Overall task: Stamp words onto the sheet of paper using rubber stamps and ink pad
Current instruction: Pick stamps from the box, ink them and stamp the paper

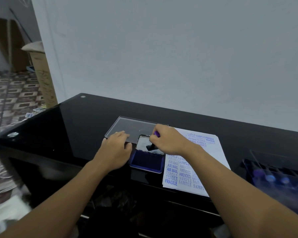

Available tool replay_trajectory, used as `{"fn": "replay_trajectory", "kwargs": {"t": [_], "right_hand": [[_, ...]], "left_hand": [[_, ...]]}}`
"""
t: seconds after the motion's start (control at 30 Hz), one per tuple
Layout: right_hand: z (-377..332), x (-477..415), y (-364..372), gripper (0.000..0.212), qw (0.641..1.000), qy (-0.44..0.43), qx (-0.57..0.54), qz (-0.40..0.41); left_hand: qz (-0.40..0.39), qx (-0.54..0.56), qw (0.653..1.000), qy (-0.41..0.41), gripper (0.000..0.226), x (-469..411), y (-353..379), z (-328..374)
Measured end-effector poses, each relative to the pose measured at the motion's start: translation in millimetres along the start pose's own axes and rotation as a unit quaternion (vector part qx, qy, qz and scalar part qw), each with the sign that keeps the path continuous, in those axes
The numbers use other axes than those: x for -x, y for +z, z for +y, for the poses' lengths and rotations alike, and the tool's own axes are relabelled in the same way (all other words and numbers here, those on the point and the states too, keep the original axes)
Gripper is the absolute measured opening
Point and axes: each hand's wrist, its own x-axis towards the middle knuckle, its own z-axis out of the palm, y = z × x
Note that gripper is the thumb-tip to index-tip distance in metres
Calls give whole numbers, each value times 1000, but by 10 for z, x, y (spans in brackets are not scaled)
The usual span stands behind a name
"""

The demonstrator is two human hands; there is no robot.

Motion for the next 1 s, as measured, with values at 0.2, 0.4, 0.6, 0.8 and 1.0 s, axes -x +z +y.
{"fn": "replay_trajectory", "kwargs": {"t": [0.2,0.4,0.6,0.8,1.0], "right_hand": [[-76,-40,148,26,1000,2,25,-16],[-128,-82,271,20,997,-9,62,-36],[-116,-160,363,23,995,-18,85,-43],[-121,-171,395,26,995,-22,89,-41],[-123,-149,465,23,996,-21,87,-23]], "left_hand": [[-8,-30,1000,0,49,31,80,-121],[-16,-40,999,-3,50,52,194,-215],[-3,-45,999,2,47,109,288,-265],[17,-61,998,6,46,147,323,-268],[20,-73,997,5,48,148,342,-281]]}}
